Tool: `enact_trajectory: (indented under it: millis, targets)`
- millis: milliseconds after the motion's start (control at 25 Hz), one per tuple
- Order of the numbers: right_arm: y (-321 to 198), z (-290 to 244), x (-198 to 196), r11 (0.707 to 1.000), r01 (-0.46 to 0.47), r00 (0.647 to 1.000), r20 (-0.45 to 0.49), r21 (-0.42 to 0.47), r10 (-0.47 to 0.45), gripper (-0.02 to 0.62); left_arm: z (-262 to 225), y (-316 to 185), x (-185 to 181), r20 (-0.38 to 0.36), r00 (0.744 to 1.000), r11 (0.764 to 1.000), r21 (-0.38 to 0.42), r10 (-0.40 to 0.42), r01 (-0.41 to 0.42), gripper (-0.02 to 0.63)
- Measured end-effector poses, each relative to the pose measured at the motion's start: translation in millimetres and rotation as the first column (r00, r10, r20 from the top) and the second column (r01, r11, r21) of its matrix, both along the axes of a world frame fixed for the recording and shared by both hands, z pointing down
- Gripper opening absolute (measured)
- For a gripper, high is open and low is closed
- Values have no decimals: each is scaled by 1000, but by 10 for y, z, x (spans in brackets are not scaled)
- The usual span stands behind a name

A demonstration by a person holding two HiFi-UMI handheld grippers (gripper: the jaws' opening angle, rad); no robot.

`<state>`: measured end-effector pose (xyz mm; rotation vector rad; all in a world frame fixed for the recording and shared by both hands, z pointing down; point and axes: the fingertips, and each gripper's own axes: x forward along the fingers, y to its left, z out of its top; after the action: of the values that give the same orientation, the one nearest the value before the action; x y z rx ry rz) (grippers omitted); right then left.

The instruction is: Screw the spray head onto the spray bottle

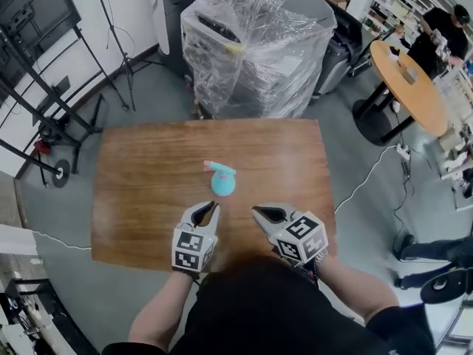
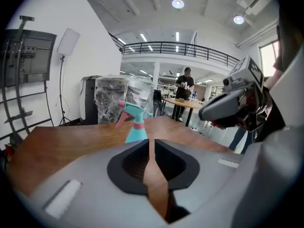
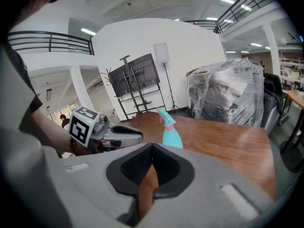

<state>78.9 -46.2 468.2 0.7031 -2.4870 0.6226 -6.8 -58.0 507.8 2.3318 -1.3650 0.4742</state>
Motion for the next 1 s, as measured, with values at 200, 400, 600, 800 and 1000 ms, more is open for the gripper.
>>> enact_trajectory:
  millis: [200, 400, 600, 800, 1000]
  targets:
    - [42, -15, -90, 1000, 25, 998, 63, -4, -25, -8, -252, 194, 171, -42, 998, 999, -13, -41, 41, 17]
    - [124, -73, -109, 996, 79, 993, 88, 36, -82, -8, -346, 287, 260, -37, 995, 996, 11, -87, 88, 17]
    - [169, -91, -38, 993, 106, 989, 96, 51, -110, -8, -363, 378, 362, -23, 993, 993, 17, -117, 117, 15]
    - [235, -106, 24, 985, 151, 983, 88, 85, -159, -9, -328, 434, 459, 7, 990, 990, 29, -139, 139, 15]
    - [284, -112, 70, 978, 181, 978, 89, 104, -191, -9, -332, 464, 553, 21, 988, 988, 34, -154, 153, 15]
